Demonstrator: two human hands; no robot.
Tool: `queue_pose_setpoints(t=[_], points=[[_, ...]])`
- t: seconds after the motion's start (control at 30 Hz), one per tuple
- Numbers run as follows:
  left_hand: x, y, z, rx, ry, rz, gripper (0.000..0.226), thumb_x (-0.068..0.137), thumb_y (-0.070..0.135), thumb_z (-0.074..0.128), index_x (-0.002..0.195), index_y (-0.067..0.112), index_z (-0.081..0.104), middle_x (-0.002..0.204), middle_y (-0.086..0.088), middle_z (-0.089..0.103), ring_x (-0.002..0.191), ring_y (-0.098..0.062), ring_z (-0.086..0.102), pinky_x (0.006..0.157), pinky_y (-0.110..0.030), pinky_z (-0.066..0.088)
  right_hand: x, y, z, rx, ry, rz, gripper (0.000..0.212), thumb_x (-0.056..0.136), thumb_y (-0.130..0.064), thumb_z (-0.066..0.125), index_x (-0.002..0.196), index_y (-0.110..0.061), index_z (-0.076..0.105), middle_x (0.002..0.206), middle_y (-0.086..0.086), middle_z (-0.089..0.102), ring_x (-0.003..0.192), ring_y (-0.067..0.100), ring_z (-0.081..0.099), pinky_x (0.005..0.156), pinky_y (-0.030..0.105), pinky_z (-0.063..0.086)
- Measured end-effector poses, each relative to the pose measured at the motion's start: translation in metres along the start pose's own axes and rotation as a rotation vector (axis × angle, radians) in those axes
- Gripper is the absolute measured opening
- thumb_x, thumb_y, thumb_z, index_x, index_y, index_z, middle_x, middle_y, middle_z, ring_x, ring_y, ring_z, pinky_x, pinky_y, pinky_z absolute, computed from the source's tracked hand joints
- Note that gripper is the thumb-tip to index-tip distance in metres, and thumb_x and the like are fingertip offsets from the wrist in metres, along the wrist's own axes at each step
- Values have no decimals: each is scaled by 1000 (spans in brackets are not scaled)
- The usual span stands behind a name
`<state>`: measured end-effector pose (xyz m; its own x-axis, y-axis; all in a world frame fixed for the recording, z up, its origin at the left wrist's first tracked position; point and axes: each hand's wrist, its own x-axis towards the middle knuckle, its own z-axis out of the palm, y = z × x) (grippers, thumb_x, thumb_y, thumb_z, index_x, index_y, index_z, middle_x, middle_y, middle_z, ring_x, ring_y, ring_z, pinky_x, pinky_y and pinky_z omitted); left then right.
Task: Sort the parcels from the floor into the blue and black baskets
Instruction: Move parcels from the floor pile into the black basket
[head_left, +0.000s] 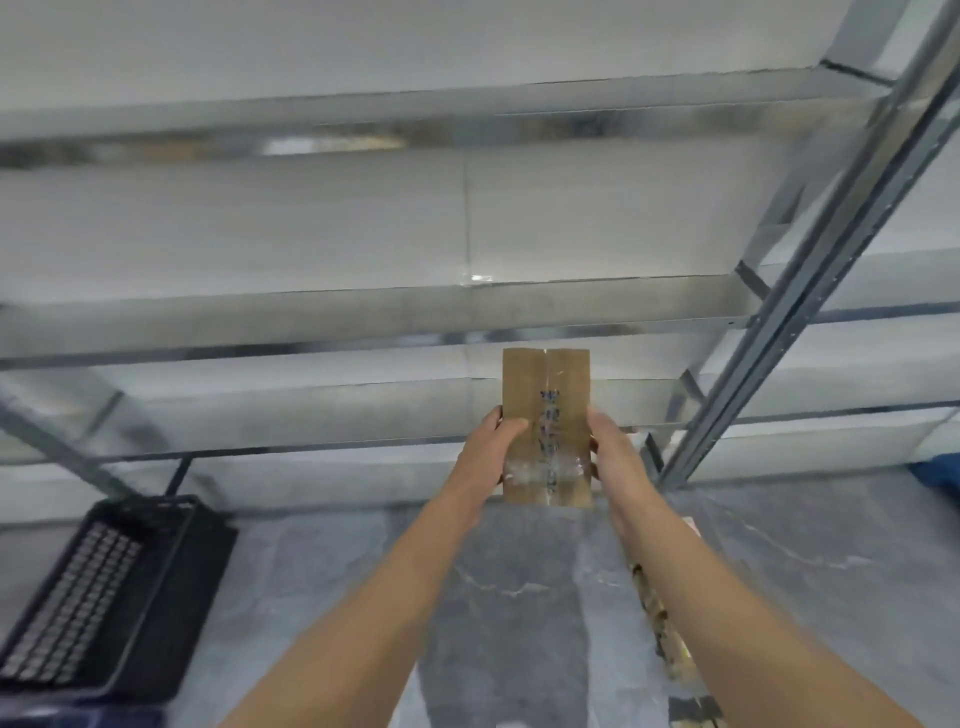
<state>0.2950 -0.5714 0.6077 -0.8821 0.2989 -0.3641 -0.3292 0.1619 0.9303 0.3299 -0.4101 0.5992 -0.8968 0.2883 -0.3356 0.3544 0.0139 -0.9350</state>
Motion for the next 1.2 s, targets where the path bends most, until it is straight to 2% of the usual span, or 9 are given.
queue_pose_setpoints(t=[0.17, 0.3, 0.5, 0.6, 0.7, 0.83, 0.97, 1.1, 1.2], points=[[-29, -23, -108, -60, 163, -12, 45, 96, 50, 55, 138, 32, 59, 132, 10, 69, 116, -9, 66, 97, -38, 55, -11, -15, 114, -48, -144, -18, 47, 114, -47, 25, 122, -28, 68, 114, -4, 73, 105, 11, 68, 79, 28, 50], [-57, -42, -186, -109, 274, 16, 31, 100, 43, 54, 127, 34, 65, 119, 11, 74, 114, -14, 68, 104, -52, 53, -19, -22, 202, -69, -242, -33, 46, 114, -47, 28, 121, -28, 69, 112, -4, 74, 101, 10, 69, 79, 29, 50], [-91, -67, -285, -195, 457, 12, 30, 99, 40, 55, 126, 36, 66, 121, 9, 74, 113, -13, 68, 106, -47, 52, -29, -28, 316, -129, -398, -17, 45, 114, -46, 28, 123, -25, 67, 115, -2, 72, 101, 14, 68, 75, 30, 47], [-110, -78, -323, -198, 535, -1, 34, 91, 51, 55, 122, 44, 68, 127, 8, 70, 122, -14, 63, 109, -47, 48, -32, -30, 364, -167, -486, -24, 43, 114, -44, 31, 117, -24, 69, 112, -1, 73, 100, 14, 68, 74, 29, 47], [-122, -92, -358, -256, 624, 3, 31, 98, 42, 55, 124, 31, 67, 124, 7, 71, 117, -12, 63, 109, -43, 47, -33, -30, 410, -202, -573, -7, 41, 113, -46, 33, 112, -27, 70, 112, -4, 74, 101, 13, 68, 82, 35, 51], [-132, -111, -401, -387, 726, -45, 40, 96, 44, 60, 133, 33, 65, 125, 11, 72, 113, -8, 67, 108, -41, 49, -26, -25, 471, -248, -692, -4, 43, 112, -44, 35, 115, -22, 71, 110, 0, 74, 99, 17, 69, 92, 39, 53], [-135, -120, -442, -424, 850, -82, 38, 91, 47, 58, 126, 38, 68, 122, 11, 73, 118, -15, 66, 110, -47, 48, -10, -20, 535, -292, -818, 7, 43, 112, -45, 36, 119, -24, 72, 107, -3, 77, 89, 8, 73, 75, 31, 53], [-133, -127, -477, -527, 982, -93, 23, 101, 38, 53, 119, 41, 67, 112, 13, 75, 109, -12, 68, 102, -40, 52, 8, -18, 596, -366, -969, 24, 46, 109, -54, 37, 133, -30, 68, 124, -2, 74, 115, 18, 69, 101, 42, 55], [-130, -130, -499, -590, 1068, -100, 22, 103, 35, 52, 120, 38, 66, 110, 14, 75, 105, -9, 69, 92, -34, 52, 18, -17, 636, -402, -1071, 50, 45, 108, -55, 38, 129, -31, 69, 122, -3, 74, 115, 19, 69, 102, 46, 54]])
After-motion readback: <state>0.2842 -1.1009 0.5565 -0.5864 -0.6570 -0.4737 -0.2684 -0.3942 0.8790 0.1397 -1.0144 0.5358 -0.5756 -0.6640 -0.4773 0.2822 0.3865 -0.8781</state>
